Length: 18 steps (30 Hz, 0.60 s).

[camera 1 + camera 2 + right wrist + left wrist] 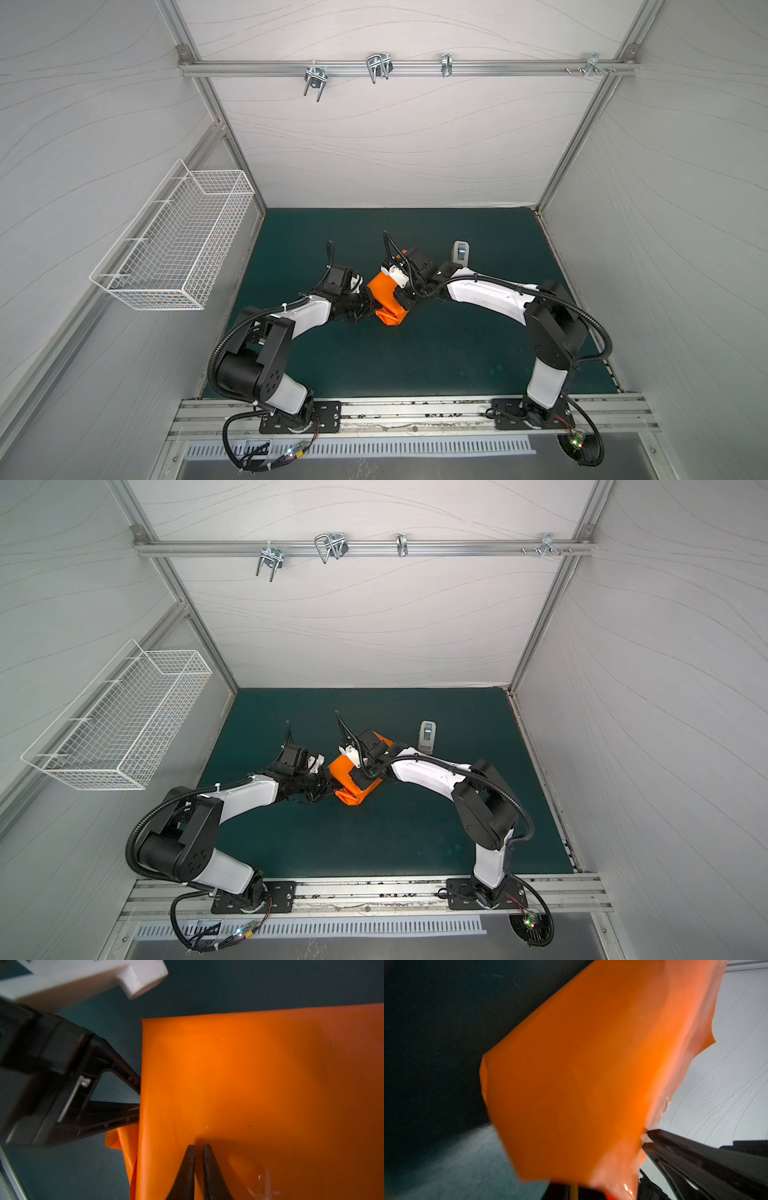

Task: Wrap a gift box in wrapping paper
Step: Fifth fold the wrapping paper around the gift box.

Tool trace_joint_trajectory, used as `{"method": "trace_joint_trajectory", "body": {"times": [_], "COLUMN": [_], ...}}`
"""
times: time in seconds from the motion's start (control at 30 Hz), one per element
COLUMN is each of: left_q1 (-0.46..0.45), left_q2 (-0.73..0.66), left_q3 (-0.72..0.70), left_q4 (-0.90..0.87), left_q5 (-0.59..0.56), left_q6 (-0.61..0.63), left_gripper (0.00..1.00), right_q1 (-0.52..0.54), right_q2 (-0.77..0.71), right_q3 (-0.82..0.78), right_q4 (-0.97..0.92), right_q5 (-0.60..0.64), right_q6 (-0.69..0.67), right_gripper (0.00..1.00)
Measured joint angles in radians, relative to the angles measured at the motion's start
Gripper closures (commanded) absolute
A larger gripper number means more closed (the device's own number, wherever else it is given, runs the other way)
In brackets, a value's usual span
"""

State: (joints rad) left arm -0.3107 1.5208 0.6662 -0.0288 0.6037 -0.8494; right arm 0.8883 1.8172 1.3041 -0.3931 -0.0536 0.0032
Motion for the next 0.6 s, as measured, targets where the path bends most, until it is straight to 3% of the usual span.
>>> {"method": "trace_joint_trajectory", "body": {"times": [0.33, 0.6], "left_q1": [-0.002, -0.005], "left_q2": [0.001, 0.001], "left_q3": [0.020, 0.033], "left_q4": [-0.039, -0.066], "left_q5": [-0.003, -0.006], "left_q6": [0.001, 0.001], "left_gripper": [0.87, 0.87], "right_q1": [-0.002, -0.003], "right_q2": [0.009, 0.007], "right_q3": [0.018, 0.018], "right_q4": [-0.022, -0.023], "right_q5": [-0.006, -0.024], "right_q6": [-0.001, 0.000], "right_gripper": [0.88, 0.74]}}
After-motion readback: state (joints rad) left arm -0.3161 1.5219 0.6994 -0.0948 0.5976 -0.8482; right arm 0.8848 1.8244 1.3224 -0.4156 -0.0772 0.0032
